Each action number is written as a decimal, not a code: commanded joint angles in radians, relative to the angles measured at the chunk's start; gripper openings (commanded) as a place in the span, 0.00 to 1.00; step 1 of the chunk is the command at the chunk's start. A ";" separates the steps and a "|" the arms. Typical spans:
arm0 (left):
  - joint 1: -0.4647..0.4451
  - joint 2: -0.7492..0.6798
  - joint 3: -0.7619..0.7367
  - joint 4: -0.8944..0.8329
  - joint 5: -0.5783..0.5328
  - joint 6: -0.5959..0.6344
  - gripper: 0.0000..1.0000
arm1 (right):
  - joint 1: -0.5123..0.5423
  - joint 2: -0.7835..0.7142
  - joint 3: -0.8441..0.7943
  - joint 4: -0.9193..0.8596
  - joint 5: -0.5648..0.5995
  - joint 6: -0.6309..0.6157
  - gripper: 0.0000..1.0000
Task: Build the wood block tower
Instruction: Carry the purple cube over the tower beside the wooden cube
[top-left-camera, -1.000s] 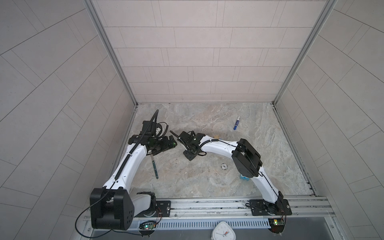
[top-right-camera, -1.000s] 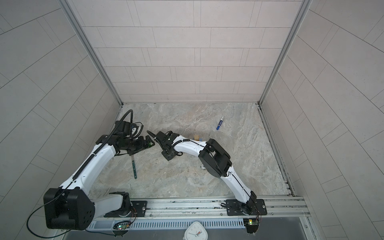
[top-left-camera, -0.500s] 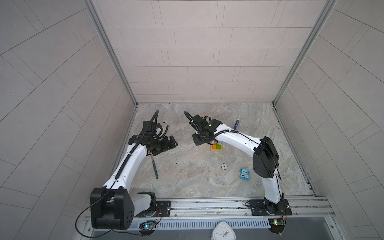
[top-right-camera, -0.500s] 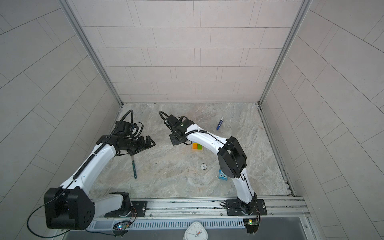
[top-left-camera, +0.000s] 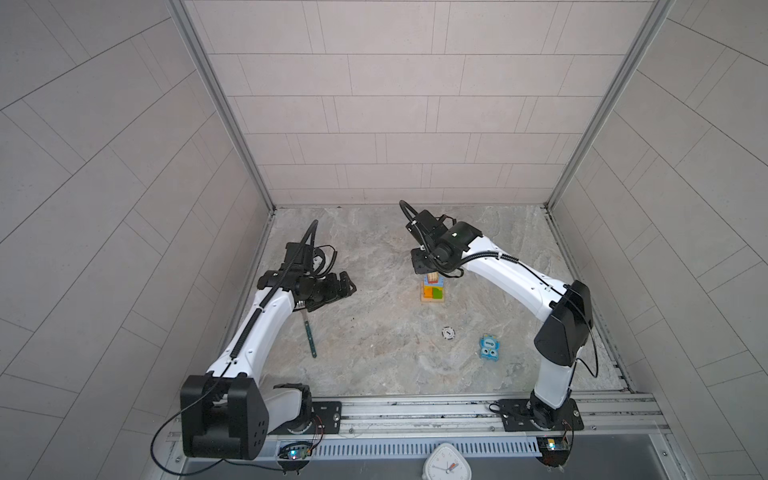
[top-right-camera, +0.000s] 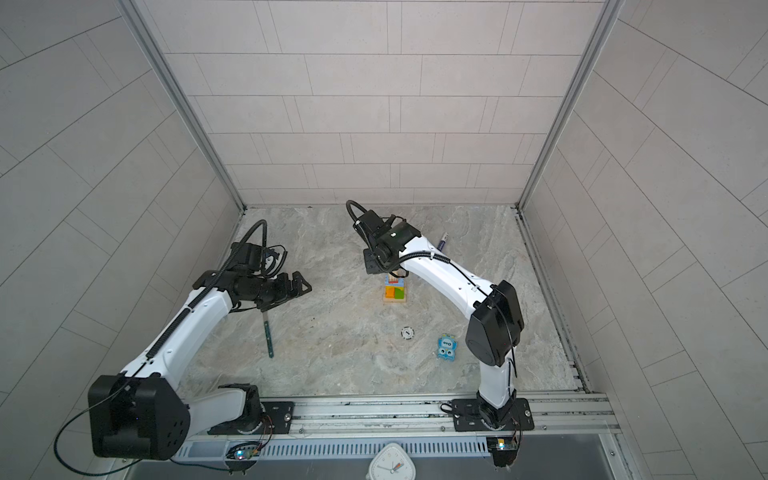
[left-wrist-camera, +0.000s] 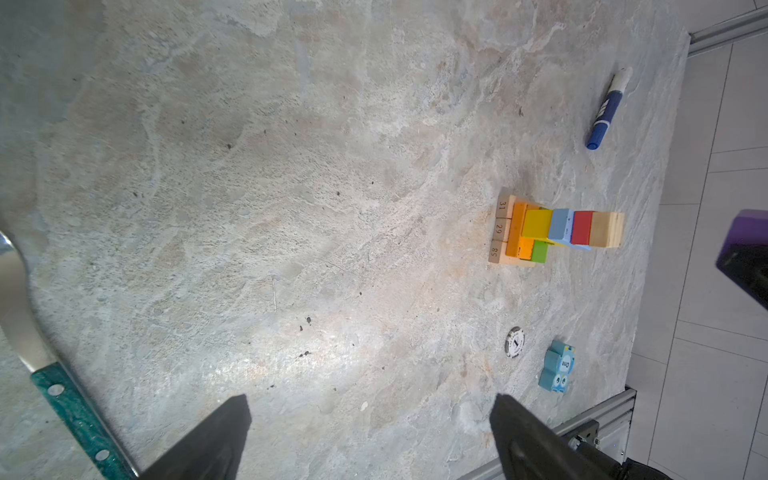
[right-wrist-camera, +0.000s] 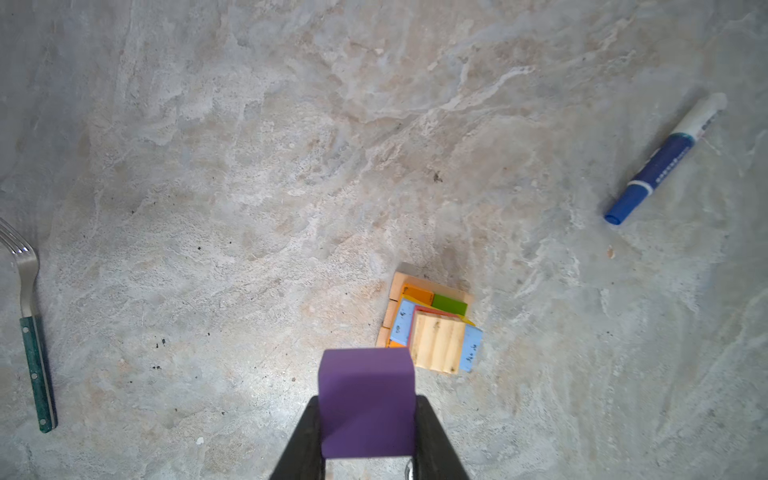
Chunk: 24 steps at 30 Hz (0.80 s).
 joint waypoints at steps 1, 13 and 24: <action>0.006 -0.012 -0.011 0.002 0.010 0.005 0.97 | -0.012 -0.030 -0.034 -0.056 0.033 0.028 0.21; 0.007 -0.012 -0.011 0.004 0.019 0.005 0.97 | -0.034 -0.015 -0.086 -0.045 0.044 0.033 0.21; 0.007 -0.008 -0.013 0.004 0.019 0.001 0.97 | -0.053 0.008 -0.132 0.013 0.019 0.035 0.21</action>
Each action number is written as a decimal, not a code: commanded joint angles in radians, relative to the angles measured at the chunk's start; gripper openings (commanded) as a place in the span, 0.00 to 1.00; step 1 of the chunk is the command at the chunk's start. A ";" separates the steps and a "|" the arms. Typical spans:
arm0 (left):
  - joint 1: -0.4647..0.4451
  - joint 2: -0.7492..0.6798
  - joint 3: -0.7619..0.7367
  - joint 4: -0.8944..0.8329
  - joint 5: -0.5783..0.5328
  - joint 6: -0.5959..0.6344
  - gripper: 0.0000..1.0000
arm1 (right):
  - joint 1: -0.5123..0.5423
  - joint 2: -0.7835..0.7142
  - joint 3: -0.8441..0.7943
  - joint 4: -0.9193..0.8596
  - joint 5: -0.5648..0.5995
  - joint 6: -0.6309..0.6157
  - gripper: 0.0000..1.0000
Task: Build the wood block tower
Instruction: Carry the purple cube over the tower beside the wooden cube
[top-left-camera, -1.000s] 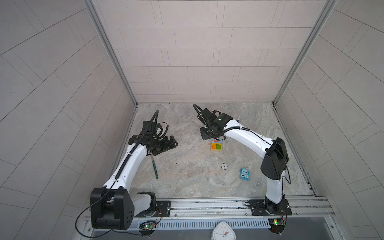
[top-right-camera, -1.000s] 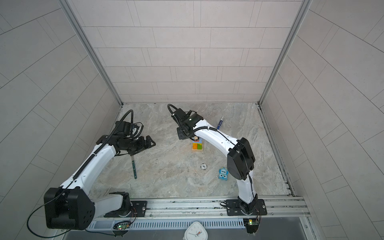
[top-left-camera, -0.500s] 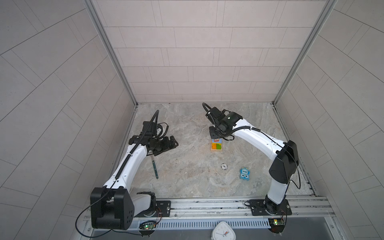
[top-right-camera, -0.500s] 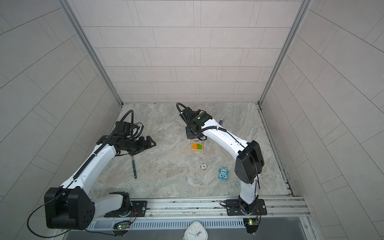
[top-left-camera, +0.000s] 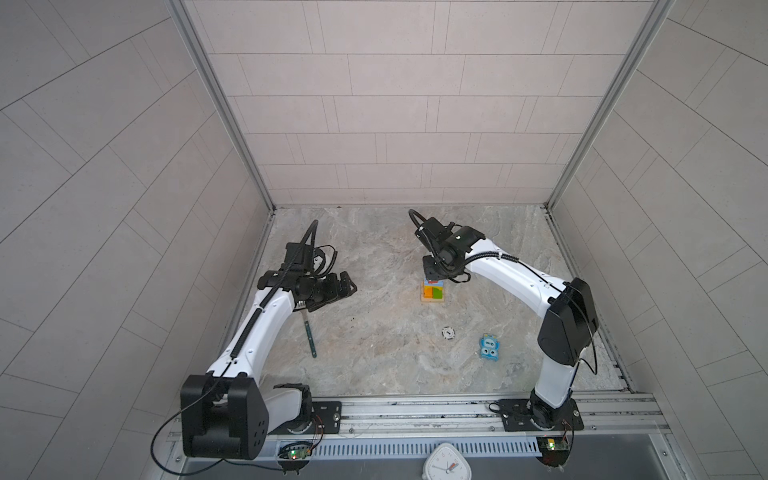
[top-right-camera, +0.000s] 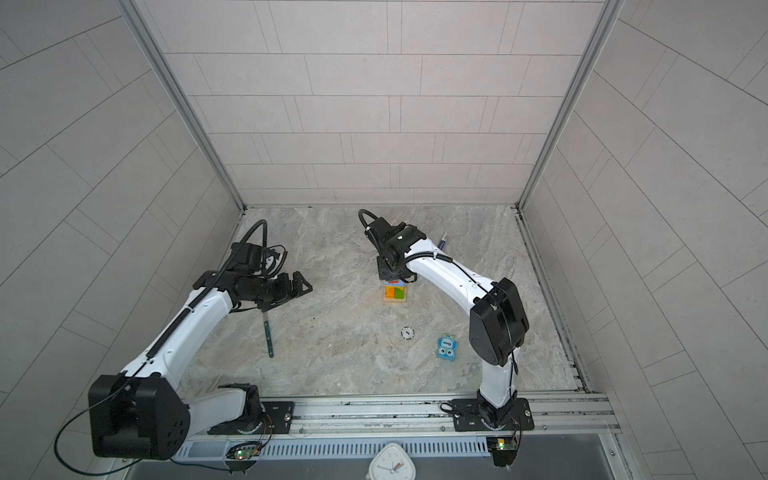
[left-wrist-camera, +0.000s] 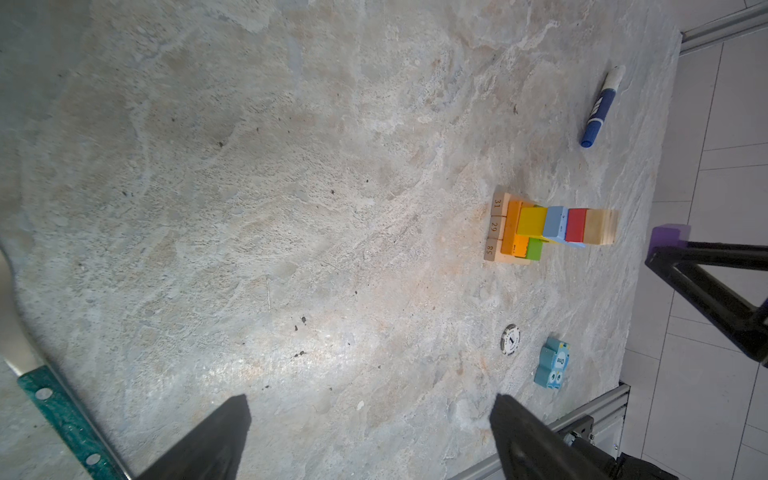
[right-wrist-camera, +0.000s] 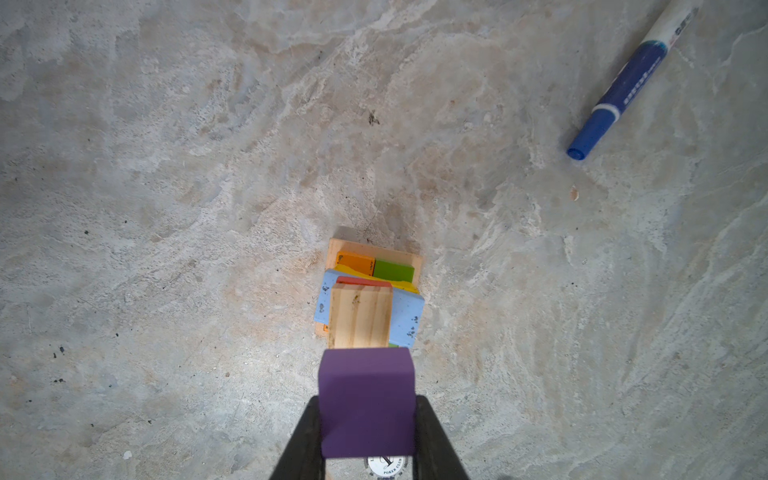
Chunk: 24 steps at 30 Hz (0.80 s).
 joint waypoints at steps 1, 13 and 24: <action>0.006 -0.009 -0.010 -0.001 0.005 0.001 0.97 | -0.003 0.019 -0.006 0.015 0.007 0.015 0.21; 0.006 -0.002 -0.011 0.002 0.008 0.001 0.97 | -0.009 0.048 -0.012 0.032 0.006 0.015 0.21; 0.006 -0.001 -0.012 0.002 0.009 0.001 0.97 | -0.015 0.062 -0.019 0.045 0.009 0.015 0.21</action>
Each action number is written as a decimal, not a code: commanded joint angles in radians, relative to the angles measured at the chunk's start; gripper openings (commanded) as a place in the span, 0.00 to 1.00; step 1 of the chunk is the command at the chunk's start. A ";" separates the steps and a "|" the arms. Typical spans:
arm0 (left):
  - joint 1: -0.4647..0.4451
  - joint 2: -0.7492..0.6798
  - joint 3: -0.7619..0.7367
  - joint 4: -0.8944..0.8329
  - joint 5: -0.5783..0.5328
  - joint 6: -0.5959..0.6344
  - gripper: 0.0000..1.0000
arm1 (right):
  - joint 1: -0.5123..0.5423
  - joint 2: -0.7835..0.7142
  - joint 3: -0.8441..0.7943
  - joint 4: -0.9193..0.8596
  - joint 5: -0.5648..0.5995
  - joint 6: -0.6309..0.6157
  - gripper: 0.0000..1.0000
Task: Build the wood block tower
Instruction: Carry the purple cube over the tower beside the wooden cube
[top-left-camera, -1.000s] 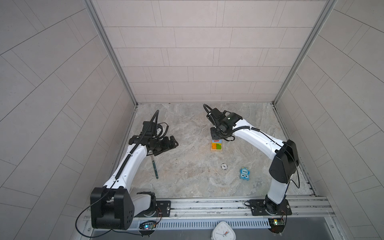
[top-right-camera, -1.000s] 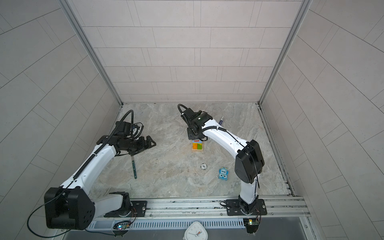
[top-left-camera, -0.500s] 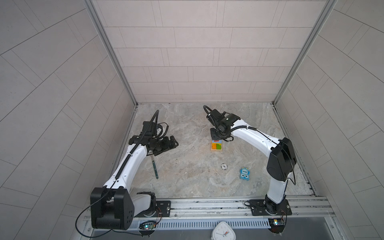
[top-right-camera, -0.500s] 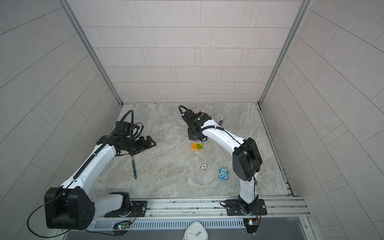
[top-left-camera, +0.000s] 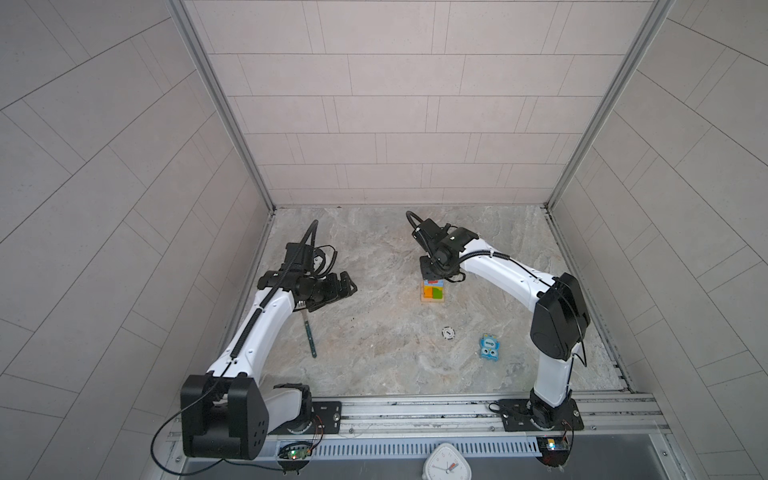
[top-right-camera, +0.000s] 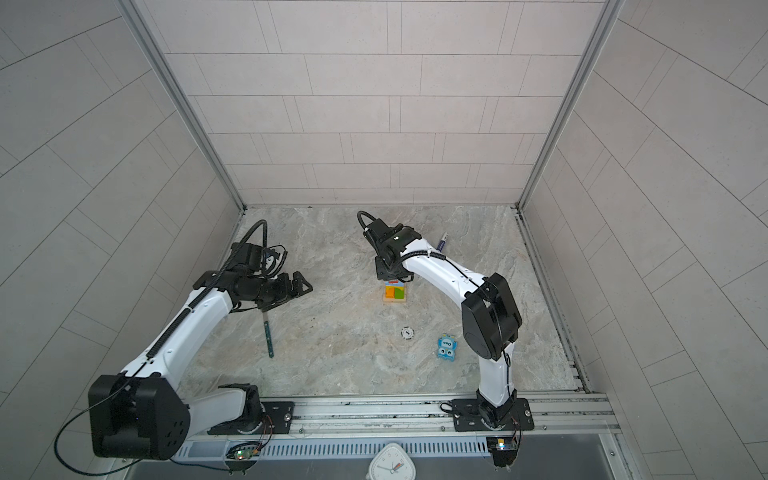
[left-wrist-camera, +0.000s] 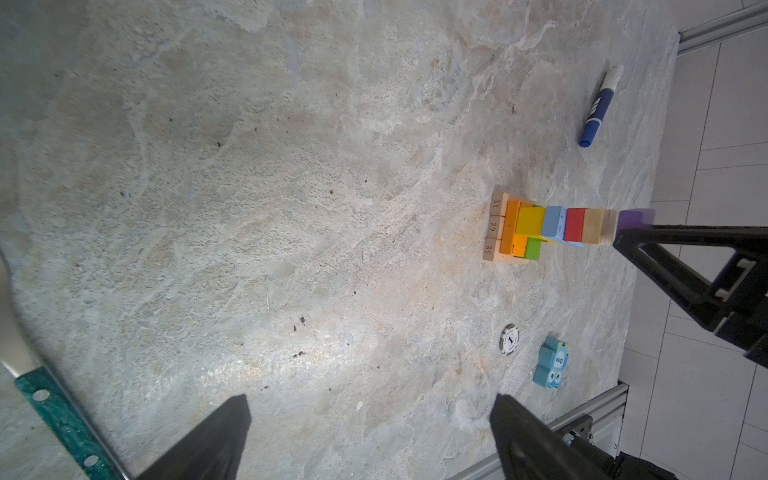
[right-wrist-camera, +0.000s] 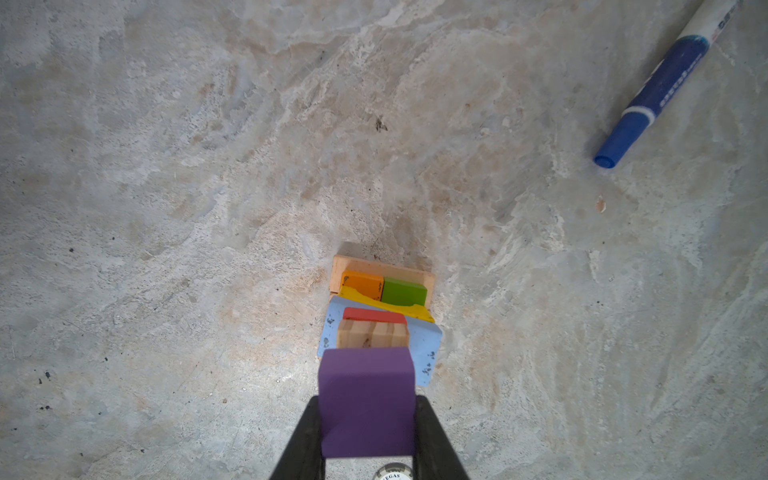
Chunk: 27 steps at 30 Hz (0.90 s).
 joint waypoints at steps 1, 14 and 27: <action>0.007 -0.001 -0.011 0.000 0.006 0.001 0.97 | -0.004 0.011 -0.017 -0.003 0.018 0.015 0.21; 0.007 -0.002 -0.010 -0.001 0.005 0.003 0.97 | -0.007 0.010 -0.036 0.011 0.016 0.014 0.23; 0.008 -0.003 -0.010 -0.003 0.005 0.002 0.97 | -0.007 0.014 -0.030 0.009 0.017 0.010 0.33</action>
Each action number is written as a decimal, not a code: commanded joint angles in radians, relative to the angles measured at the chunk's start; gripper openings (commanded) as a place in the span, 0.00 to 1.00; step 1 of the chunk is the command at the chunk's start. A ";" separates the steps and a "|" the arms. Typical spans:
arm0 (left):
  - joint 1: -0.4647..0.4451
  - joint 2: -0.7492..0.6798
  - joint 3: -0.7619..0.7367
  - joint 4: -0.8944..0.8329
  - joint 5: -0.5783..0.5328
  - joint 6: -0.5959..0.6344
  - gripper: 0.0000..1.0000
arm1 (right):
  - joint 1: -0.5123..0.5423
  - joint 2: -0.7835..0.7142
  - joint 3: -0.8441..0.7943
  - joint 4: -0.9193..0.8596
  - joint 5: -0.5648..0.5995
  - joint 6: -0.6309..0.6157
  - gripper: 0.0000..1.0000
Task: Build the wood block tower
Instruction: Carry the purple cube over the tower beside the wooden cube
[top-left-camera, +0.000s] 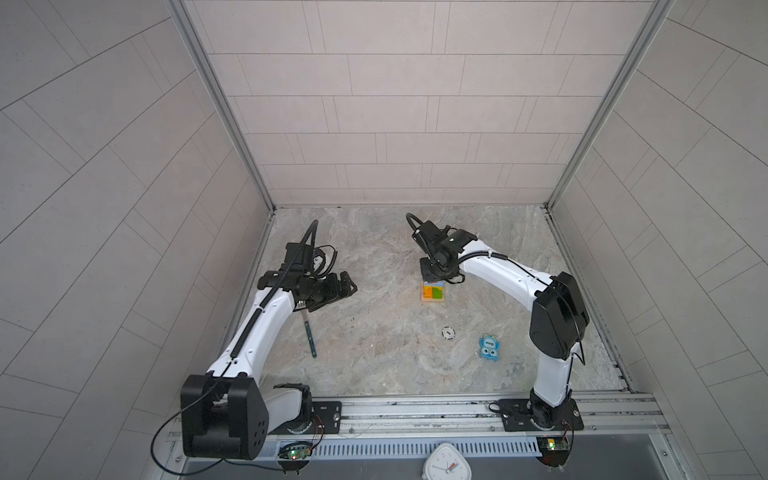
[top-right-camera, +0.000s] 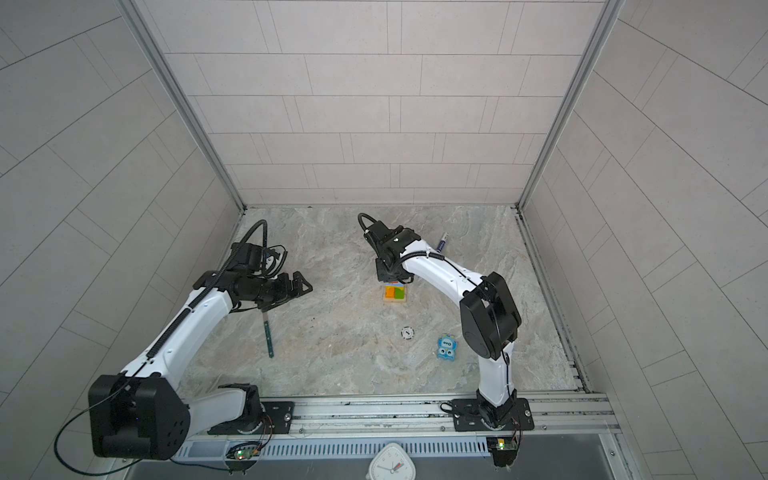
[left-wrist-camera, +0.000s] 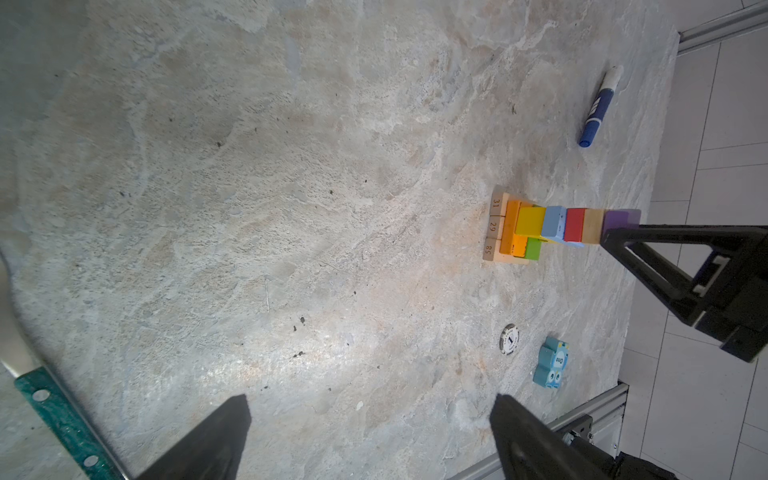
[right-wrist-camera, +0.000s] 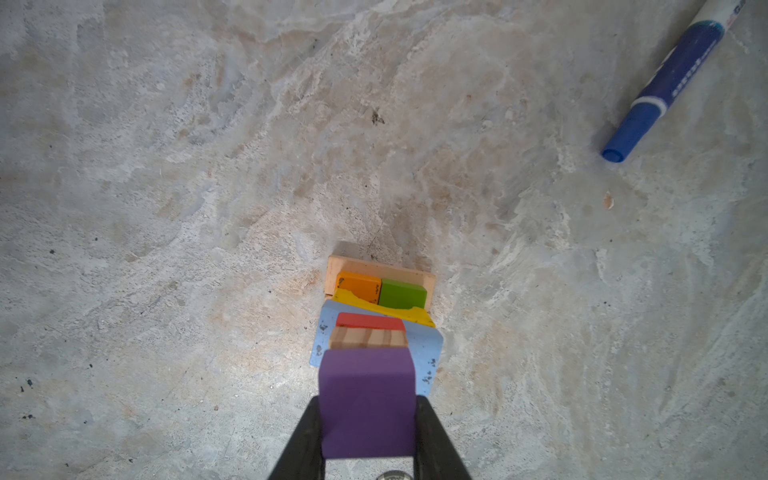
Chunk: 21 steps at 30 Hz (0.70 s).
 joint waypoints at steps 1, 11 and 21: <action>0.006 -0.002 -0.010 -0.003 0.005 0.003 0.97 | -0.004 0.009 -0.005 -0.013 0.016 0.007 0.33; 0.007 -0.002 -0.011 -0.002 0.005 0.003 0.97 | -0.004 0.003 -0.002 -0.015 0.012 0.003 0.38; 0.006 -0.001 -0.010 -0.002 0.003 0.002 0.97 | -0.002 -0.009 -0.002 -0.014 -0.003 0.000 0.40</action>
